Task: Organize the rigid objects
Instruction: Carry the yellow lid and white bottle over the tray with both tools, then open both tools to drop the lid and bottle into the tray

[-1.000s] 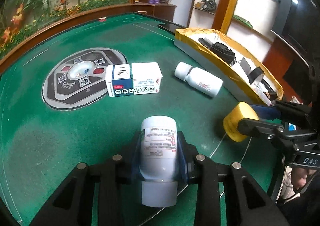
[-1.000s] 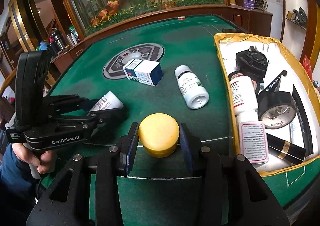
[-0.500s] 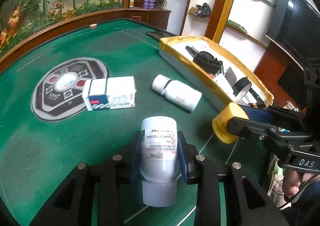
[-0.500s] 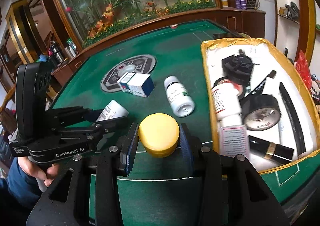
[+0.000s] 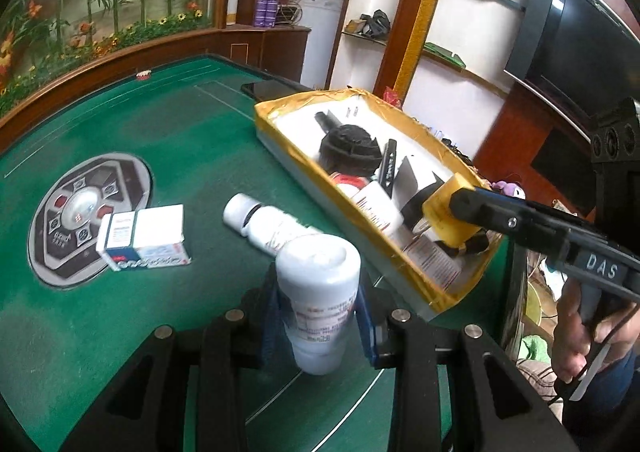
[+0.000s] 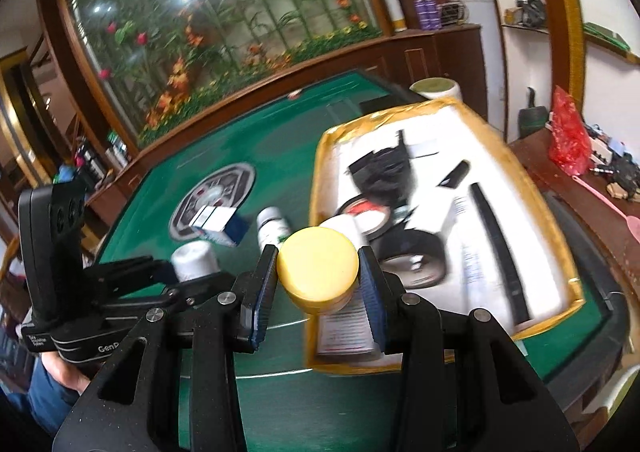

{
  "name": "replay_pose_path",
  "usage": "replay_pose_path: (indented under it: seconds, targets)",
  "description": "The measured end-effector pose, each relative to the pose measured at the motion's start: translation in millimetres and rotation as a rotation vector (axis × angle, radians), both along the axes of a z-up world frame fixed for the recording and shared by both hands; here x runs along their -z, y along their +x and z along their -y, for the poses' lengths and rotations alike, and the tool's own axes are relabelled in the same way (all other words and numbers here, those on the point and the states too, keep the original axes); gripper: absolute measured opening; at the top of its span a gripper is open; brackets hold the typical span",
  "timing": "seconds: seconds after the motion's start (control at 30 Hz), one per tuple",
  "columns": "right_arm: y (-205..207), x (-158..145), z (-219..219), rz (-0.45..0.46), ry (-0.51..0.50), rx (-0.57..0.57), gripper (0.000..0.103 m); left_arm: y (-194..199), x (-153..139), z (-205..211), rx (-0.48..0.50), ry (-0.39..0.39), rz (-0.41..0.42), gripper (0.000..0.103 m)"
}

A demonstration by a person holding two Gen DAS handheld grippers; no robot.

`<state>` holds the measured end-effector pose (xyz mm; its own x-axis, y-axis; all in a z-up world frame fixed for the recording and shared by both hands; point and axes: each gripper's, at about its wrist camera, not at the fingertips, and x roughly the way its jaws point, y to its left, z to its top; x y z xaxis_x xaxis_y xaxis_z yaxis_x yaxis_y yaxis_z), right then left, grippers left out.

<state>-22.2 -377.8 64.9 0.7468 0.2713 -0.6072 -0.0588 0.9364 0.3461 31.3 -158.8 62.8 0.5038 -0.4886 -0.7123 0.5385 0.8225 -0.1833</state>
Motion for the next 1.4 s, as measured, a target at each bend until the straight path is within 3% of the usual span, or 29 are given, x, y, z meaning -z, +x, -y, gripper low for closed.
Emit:
replay_pose_path:
  seconds: [0.37, 0.67, 0.97, 1.17, 1.3, 1.4]
  targets:
    - [5, 5, 65, -0.015, 0.046, 0.159, 0.040, 10, -20, 65, 0.068, -0.019, 0.003, 0.034]
    - [28, 13, 102, -0.058, 0.030, 0.251, 0.040, 30, -15, 118, 0.114, -0.029, -0.025, 0.034]
    - [52, 30, 111, -0.129, 0.042, 0.261, 0.040, 45, 6, 136, 0.086, -0.044, -0.071, 0.034]
    - [54, 33, 115, -0.129, 0.074, 0.265, 0.040, 46, 10, 137, 0.092, -0.088, -0.107, 0.036]
    - [52, 30, 116, -0.125, 0.082, 0.281, 0.040, 42, 9, 138, 0.094, -0.090, -0.121, 0.050]
    - [49, 25, 118, -0.107, 0.091, 0.285, 0.046, 39, 7, 139, 0.094, -0.095, -0.114, 0.058]
